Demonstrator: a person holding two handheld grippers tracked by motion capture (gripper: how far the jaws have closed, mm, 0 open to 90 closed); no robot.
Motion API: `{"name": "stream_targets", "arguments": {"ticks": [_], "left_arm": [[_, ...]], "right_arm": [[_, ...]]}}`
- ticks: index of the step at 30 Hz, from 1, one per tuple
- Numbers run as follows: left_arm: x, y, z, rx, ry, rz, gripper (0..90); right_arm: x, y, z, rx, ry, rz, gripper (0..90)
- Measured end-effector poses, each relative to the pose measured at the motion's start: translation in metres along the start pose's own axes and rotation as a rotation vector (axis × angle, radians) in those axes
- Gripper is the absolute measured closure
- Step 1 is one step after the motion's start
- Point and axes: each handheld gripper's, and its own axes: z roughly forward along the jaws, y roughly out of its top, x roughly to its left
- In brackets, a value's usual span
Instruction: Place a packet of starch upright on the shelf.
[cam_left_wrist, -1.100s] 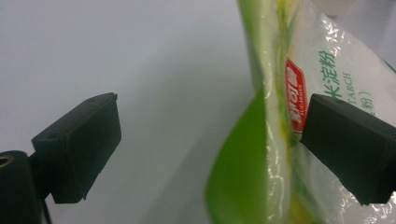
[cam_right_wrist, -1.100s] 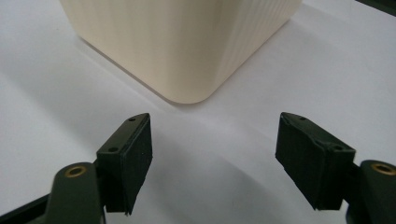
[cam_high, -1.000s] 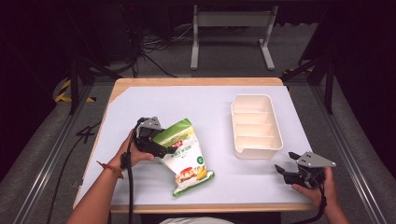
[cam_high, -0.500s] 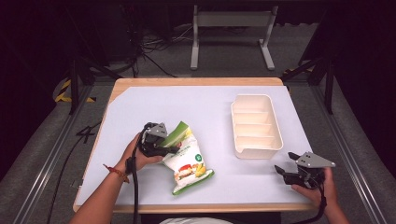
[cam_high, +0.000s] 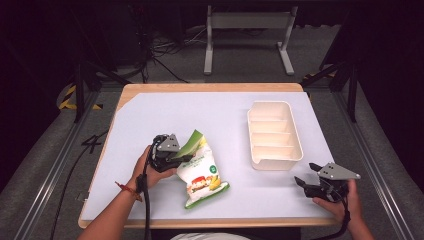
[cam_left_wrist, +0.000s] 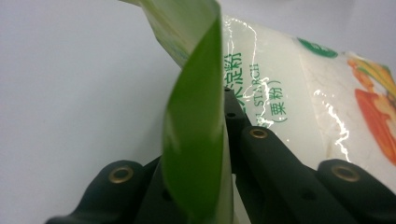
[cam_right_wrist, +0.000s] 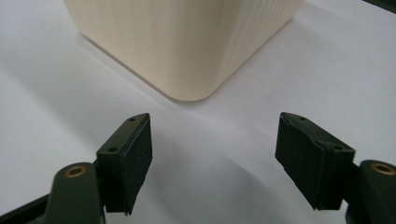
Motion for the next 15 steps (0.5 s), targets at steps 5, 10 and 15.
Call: {"name": "stream_targets", "arguments": {"ticks": [5, 10, 15], "left_arm": [[-0.008, 0.006, -0.008, -0.061, 0.011, 0.013, 89.7], [-0.012, 0.015, -0.017, -0.127, -0.001, 0.018, 89.8], [-0.018, 0.025, -0.028, -0.182, 0.013, 0.048, 89.8]], "right_arm": [[0.0, 0.0, -0.001, -0.016, -0.004, 0.003, 26.9], [0.0, 0.001, -0.002, -0.018, -0.005, 0.001, 26.9], [0.0, 0.001, -0.003, -0.023, -0.002, 0.009, 26.9]]}}
